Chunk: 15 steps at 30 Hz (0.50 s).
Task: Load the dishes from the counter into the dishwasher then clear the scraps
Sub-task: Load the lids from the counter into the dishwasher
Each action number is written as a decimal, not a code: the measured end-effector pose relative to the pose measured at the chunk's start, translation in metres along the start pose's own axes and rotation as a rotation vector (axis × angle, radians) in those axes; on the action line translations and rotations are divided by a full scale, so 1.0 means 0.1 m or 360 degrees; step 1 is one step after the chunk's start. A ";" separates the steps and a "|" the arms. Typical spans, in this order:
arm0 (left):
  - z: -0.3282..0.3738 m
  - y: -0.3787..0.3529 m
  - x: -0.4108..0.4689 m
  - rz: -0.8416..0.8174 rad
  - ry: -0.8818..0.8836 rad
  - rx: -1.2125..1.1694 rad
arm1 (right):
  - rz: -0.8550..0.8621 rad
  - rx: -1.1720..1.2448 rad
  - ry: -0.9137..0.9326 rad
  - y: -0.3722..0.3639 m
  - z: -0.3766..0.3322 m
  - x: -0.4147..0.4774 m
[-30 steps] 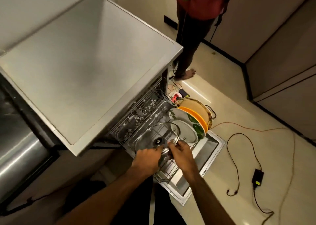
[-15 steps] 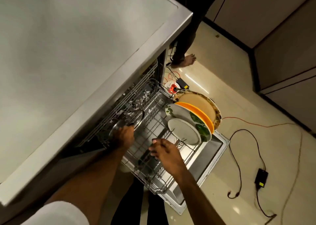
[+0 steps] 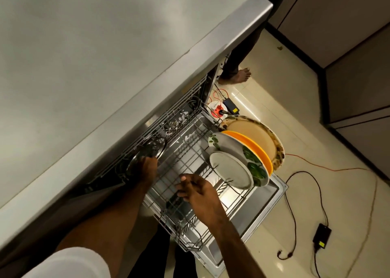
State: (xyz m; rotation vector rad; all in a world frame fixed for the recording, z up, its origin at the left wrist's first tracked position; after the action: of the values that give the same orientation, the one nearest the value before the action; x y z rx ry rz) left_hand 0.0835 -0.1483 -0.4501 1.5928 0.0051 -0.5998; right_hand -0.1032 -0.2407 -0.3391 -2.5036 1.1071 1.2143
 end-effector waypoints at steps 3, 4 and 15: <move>-0.04 -0.05 0.00 -0.0190 0.0292 -0.0517 | -0.0006 -0.0020 0.0036 0.02 -0.11 -0.08; -0.05 0.01 0.00 -0.0204 0.0353 -0.0562 | -0.0007 -0.0026 0.0056 0.03 -0.16 -0.12; 0.35 1.75 -1.29 -0.0119 -0.0375 -0.0665 | 0.0015 -0.0254 0.0616 0.46 -1.33 -1.27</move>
State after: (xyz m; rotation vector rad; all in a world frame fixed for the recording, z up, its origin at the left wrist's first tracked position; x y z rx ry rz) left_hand 0.0217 -0.1589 -0.2389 1.1160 0.0131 -0.7863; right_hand -0.1026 -0.2595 -0.1502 -2.9459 1.1380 0.8695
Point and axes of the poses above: each hand's wrist, its own x-axis towards the middle knuckle, its own y-axis out of the back of the hand, z = x × y, the point moved 5 cm from there along x, towards the middle knuckle, and after that the axes turned 15 degrees about z, right-handed, at the moved point
